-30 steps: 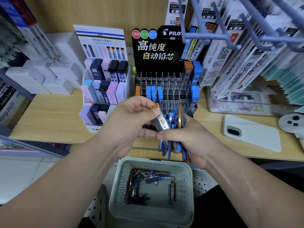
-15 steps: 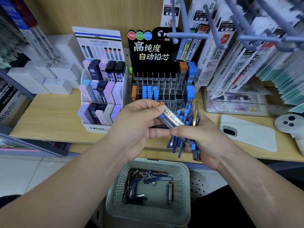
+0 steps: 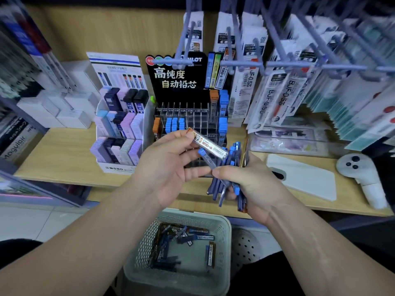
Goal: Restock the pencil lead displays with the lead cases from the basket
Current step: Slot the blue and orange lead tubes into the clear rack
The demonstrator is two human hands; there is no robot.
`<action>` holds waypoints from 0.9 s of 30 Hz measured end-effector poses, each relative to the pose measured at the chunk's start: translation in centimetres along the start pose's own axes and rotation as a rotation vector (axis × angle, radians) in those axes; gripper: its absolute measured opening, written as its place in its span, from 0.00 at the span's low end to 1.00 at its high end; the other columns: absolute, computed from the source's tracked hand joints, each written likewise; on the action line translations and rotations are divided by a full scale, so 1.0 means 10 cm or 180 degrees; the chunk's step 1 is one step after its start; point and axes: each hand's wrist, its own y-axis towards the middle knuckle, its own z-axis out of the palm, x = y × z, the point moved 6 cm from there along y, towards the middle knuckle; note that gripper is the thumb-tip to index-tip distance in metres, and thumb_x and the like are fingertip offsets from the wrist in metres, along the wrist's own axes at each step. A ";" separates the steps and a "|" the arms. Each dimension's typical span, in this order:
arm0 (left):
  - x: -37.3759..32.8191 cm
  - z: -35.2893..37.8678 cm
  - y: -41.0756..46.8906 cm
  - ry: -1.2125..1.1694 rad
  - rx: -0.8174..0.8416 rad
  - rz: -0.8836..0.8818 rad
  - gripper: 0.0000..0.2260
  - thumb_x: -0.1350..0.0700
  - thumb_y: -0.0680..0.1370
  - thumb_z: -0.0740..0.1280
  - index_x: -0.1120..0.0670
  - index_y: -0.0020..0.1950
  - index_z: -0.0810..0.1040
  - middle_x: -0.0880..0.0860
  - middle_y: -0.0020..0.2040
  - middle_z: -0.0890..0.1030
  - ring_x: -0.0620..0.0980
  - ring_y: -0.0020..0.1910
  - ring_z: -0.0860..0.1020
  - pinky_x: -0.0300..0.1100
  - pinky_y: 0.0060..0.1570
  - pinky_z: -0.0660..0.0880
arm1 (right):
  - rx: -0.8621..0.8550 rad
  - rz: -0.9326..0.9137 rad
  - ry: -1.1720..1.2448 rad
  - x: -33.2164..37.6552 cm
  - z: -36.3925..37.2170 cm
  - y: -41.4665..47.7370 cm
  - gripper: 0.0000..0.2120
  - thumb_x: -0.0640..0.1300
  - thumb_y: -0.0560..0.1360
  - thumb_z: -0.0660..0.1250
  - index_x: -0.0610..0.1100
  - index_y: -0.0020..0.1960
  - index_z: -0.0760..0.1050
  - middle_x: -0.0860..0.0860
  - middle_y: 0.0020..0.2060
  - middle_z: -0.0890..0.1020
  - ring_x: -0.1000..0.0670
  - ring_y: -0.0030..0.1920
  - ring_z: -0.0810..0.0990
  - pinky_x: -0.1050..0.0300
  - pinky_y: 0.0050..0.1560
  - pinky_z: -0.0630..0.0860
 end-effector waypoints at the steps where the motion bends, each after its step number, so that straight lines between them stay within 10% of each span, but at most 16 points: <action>1: -0.02 0.00 0.01 -0.0004 -0.0050 0.0002 0.04 0.57 0.81 0.65 0.54 0.47 0.77 0.55 0.46 0.81 0.52 0.44 0.84 0.46 0.34 0.81 | 0.0013 -0.0001 0.0047 0.00 -0.01 0.00 0.18 0.36 0.60 0.76 0.43 0.49 0.78 0.48 0.31 0.78 0.51 0.27 0.72 0.61 0.23 0.65; 6: -0.29 -0.08 0.15 0.0264 -0.0500 0.0449 0.03 0.58 0.80 0.67 0.53 0.47 0.78 0.52 0.42 0.82 0.50 0.44 0.83 0.43 0.37 0.80 | -0.0063 -0.0021 0.0221 -0.01 -0.12 0.02 0.14 0.33 0.67 0.76 0.42 0.47 0.75 0.47 0.29 0.78 0.50 0.26 0.73 0.60 0.24 0.64; 13: -0.82 0.29 0.41 0.2514 -0.0512 0.2219 0.09 0.62 0.78 0.71 0.49 0.43 0.78 0.53 0.39 0.81 0.49 0.37 0.81 0.40 0.35 0.78 | -0.0209 -0.0043 0.0349 0.01 -0.19 0.03 0.12 0.32 0.70 0.74 0.40 0.50 0.74 0.46 0.29 0.79 0.44 0.31 0.73 0.60 0.24 0.65; 27: -0.72 0.53 0.88 0.4376 -0.0230 0.2774 0.03 0.57 0.75 0.75 0.52 0.47 0.84 0.45 0.38 0.78 0.37 0.33 0.73 0.33 0.40 0.71 | -0.0128 -0.0092 0.0401 0.07 -0.24 0.01 0.12 0.32 0.71 0.73 0.42 0.48 0.72 0.48 0.29 0.78 0.47 0.27 0.76 0.58 0.25 0.64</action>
